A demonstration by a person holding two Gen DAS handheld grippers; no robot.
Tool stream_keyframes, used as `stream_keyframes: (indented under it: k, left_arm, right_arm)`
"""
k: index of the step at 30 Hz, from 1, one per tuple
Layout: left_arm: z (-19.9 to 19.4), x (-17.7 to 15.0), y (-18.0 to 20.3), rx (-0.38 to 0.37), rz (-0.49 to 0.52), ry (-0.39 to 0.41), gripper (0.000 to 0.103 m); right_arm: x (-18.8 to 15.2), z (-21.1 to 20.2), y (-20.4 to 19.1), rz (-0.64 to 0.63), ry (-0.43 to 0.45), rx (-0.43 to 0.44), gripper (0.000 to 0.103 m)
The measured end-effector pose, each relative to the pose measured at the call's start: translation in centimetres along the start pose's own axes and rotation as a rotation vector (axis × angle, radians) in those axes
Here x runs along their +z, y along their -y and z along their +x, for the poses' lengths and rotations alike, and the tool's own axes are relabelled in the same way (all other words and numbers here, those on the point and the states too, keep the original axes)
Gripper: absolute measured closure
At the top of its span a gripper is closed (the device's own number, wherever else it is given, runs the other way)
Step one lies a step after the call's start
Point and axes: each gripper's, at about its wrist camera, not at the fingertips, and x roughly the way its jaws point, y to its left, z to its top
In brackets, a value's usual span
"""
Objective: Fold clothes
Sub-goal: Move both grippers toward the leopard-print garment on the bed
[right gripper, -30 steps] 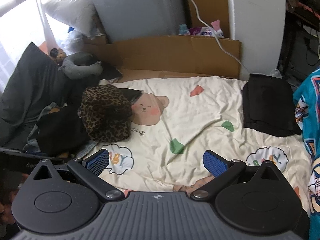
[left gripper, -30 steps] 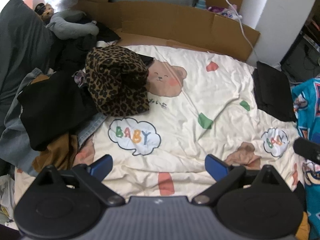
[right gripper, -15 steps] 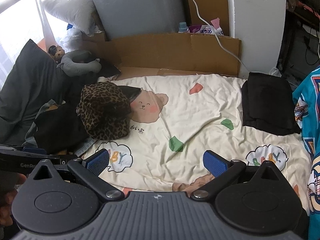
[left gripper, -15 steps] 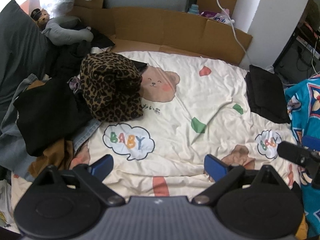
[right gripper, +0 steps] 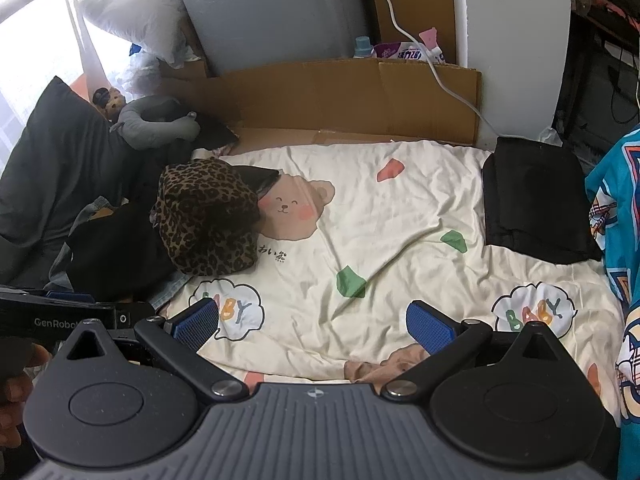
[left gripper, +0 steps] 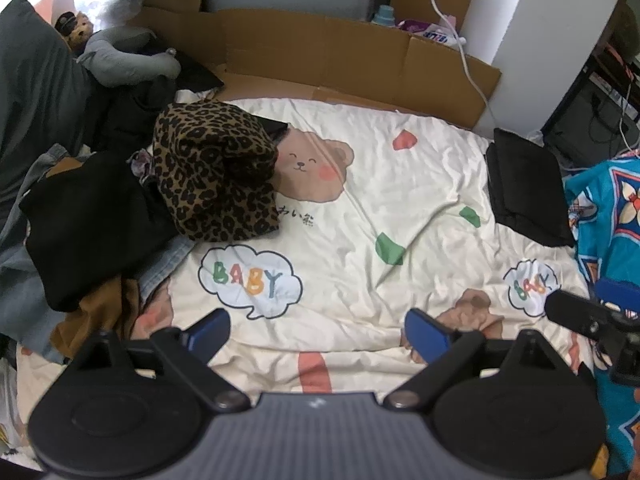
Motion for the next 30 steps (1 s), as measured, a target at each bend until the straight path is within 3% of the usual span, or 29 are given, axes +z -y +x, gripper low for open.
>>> stream_keyframes:
  k: [12,16,25,30]
  left_arm:
    - [-0.8,0.5,0.2,0.004,-0.032,0.003,0.008]
    - [0.2,0.8,-0.9,0.009,-0.085,-0.054,0.008]
    - [2.5,2.8,-3.6,0.091,-0.171,-0.083,0.008]
    - [3.1,3.4,-4.5,0.109,-0.212,-0.094,0.008]
  right_arm:
    - [1.4,-0.9,-1.5,0.073,0.005,-0.031,0.0]
    - [1.3,-1.5,-2.4,0.119,-0.021,-0.006,0.0]
    - [2.6,-4.4,-6.2,0.083,0.006,0.193,0.0]
    - [3.0,-4.3,-5.1,0.171,-0.043,0.246,0.0]
